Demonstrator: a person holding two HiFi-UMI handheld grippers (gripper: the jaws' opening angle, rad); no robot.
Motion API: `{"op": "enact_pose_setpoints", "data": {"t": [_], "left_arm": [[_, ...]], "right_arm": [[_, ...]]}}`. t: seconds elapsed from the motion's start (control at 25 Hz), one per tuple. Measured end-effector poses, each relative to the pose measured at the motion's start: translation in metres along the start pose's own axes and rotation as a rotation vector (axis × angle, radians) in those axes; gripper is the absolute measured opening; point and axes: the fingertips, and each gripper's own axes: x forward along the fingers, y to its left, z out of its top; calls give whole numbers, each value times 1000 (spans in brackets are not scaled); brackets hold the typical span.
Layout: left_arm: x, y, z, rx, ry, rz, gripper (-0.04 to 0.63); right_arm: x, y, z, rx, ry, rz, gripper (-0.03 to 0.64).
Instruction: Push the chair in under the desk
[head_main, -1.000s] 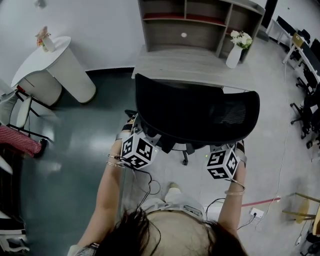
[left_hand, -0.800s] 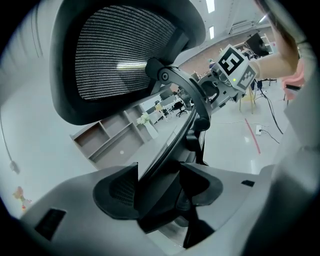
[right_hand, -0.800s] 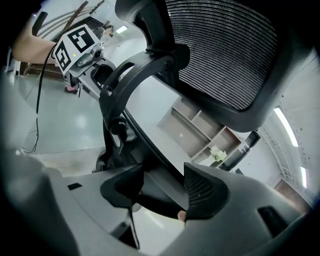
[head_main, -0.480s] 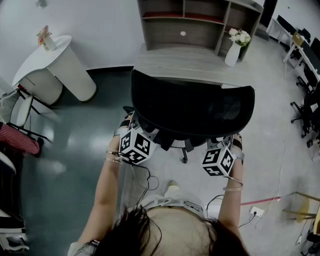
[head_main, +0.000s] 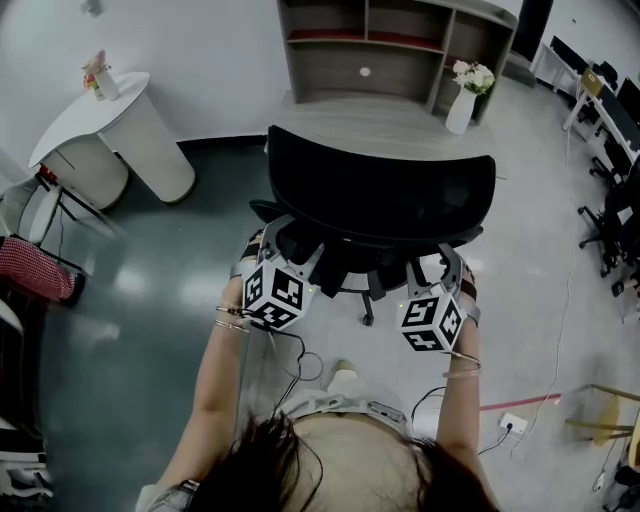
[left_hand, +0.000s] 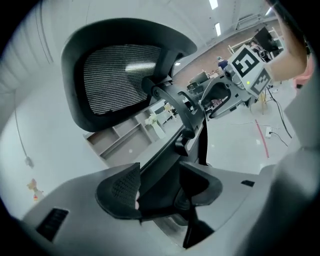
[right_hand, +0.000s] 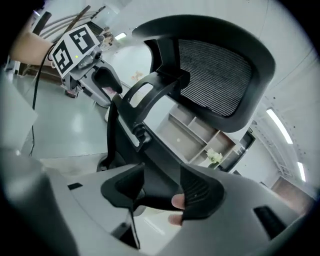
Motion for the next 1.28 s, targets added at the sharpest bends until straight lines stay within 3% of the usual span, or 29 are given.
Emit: {"op": "enact_pose_setpoints", "data": {"t": [0.24,0.6,1.28], "left_arm": [[-39,-16,0,-100,-20,20,242],[-97,-52,-5,-183,-39,49,129],[-208,-91,-1,-273,-108,127,48]], "right_arm": [[-36,9,-1,109,-15,2,204],[-93,45,-2,202,-13,26,150],[-184,95,13,329,-64,-5,96]]}}
